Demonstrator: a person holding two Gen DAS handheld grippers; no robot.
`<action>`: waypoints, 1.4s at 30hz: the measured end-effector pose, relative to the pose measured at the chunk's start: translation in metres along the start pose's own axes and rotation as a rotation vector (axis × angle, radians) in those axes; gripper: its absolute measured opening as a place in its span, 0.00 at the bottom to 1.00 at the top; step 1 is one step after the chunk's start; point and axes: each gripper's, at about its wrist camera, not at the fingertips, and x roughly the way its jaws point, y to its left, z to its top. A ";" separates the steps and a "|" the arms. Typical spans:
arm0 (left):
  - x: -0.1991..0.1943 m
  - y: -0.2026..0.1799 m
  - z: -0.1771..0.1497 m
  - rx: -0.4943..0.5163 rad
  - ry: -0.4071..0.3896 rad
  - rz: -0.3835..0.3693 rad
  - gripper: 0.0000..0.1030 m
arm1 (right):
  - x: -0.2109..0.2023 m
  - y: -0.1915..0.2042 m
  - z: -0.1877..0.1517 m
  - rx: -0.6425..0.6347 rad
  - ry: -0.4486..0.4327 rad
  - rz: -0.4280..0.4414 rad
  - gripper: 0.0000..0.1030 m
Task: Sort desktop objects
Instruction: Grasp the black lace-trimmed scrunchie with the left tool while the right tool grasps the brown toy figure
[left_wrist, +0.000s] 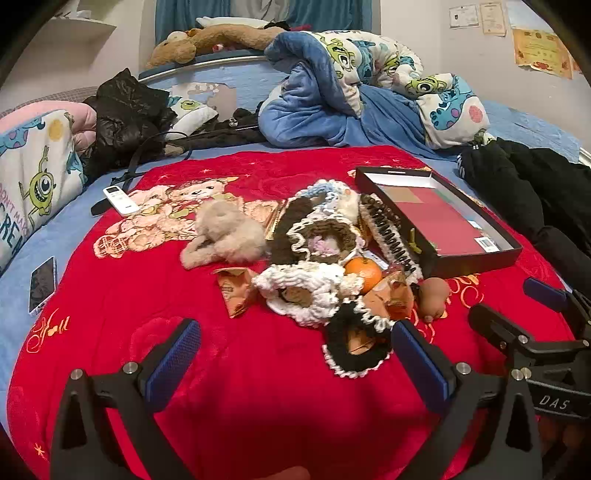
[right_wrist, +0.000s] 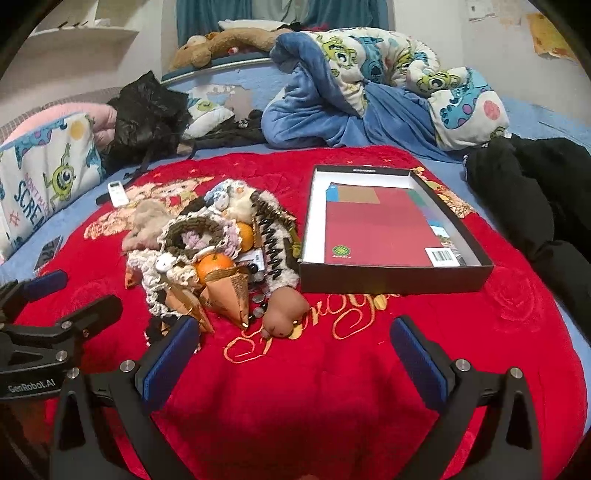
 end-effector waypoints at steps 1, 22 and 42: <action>0.001 -0.002 0.000 0.001 0.001 0.002 1.00 | 0.001 -0.002 0.000 0.010 0.002 0.001 1.00; 0.064 -0.014 -0.002 0.007 0.117 -0.036 1.00 | 0.064 -0.023 0.012 0.122 0.155 0.172 0.84; 0.081 -0.011 -0.015 -0.107 0.180 -0.175 0.62 | 0.086 -0.018 0.003 0.098 0.222 0.141 0.44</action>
